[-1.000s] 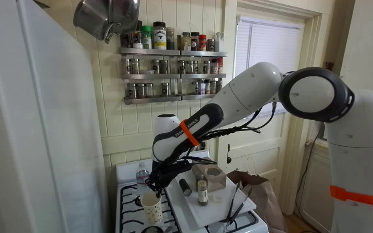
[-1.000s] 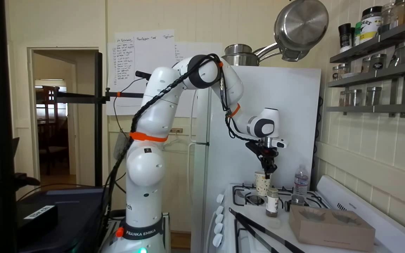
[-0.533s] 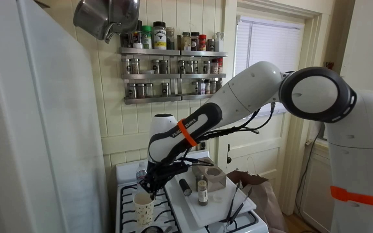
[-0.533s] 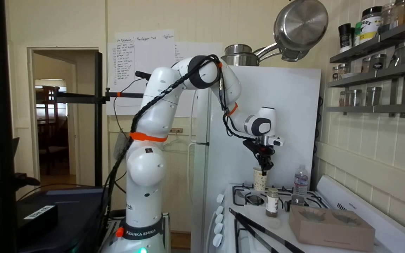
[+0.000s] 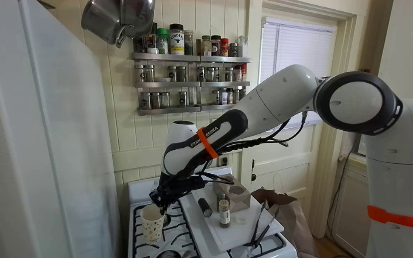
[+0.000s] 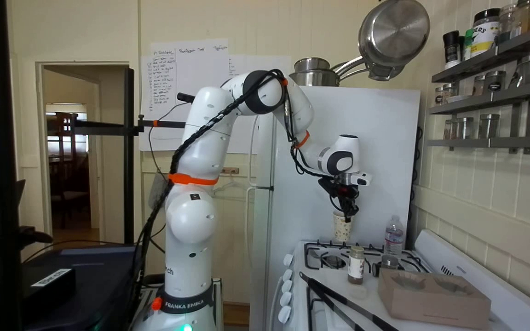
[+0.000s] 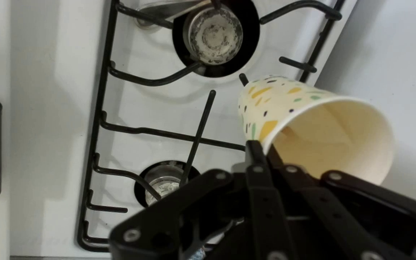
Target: Move the cup to the left side of the stove
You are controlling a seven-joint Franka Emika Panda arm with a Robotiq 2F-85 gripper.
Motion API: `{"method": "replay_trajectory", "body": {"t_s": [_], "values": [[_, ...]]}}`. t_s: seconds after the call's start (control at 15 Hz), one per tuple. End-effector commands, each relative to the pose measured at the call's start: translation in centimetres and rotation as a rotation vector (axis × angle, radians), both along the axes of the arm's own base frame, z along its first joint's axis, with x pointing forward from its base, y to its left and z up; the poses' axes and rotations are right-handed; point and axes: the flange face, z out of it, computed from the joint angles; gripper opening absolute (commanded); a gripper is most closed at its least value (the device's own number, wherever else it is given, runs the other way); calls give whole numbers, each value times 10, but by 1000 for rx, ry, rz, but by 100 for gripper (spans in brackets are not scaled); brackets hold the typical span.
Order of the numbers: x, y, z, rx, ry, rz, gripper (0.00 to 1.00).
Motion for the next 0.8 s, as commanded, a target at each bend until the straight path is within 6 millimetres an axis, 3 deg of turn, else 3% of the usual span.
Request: {"method": "replay_trajectory", "body": {"t_s": [0.0,0.73], "values": [[-17,-4,2,-53,10,-34,1],[-19,-22,-12,-72,65,-102,1]]}}
